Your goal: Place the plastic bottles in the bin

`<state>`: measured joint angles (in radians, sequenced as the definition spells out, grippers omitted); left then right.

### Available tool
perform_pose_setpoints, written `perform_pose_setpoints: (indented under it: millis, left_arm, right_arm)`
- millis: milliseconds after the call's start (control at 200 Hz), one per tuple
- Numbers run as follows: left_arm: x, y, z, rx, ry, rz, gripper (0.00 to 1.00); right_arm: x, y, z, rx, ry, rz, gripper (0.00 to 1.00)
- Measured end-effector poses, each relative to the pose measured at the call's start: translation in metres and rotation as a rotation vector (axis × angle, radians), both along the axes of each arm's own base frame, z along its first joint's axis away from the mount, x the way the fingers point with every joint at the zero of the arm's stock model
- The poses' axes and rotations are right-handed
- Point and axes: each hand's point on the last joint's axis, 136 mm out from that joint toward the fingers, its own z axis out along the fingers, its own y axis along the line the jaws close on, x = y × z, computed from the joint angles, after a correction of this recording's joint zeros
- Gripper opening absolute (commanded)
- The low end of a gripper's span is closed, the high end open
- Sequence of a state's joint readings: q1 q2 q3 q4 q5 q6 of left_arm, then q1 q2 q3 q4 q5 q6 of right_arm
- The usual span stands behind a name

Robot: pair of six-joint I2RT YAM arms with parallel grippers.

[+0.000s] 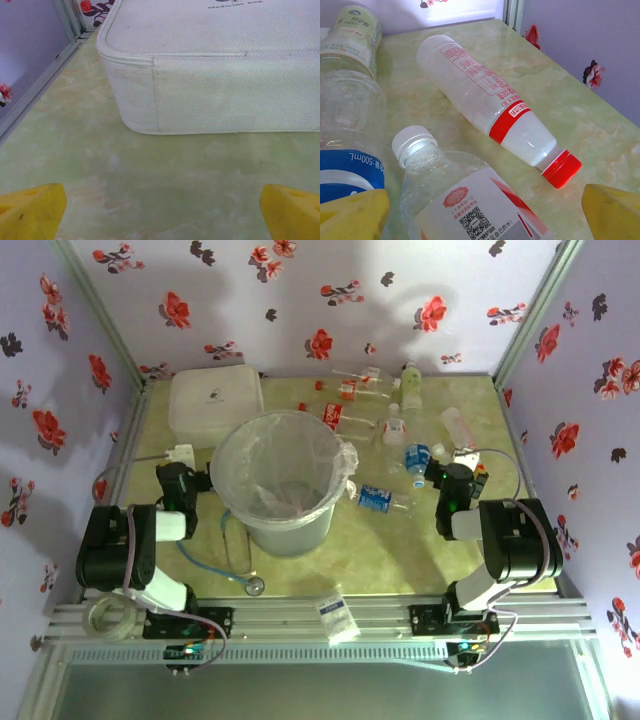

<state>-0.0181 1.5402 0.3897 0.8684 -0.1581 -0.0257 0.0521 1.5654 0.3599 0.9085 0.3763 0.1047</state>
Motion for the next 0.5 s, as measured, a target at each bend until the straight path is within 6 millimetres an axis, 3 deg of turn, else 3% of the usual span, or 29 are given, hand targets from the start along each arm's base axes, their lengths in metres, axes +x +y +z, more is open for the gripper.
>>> perform_pose_setpoints:
  millis: [500]
  left_arm:
    - [0.0, 0.0, 0.0, 0.0, 0.0, 0.0, 1.0]
  right_arm:
    - [0.0003, 0.0011, -0.0002, 0.002, 0.0, 0.006, 0.99]
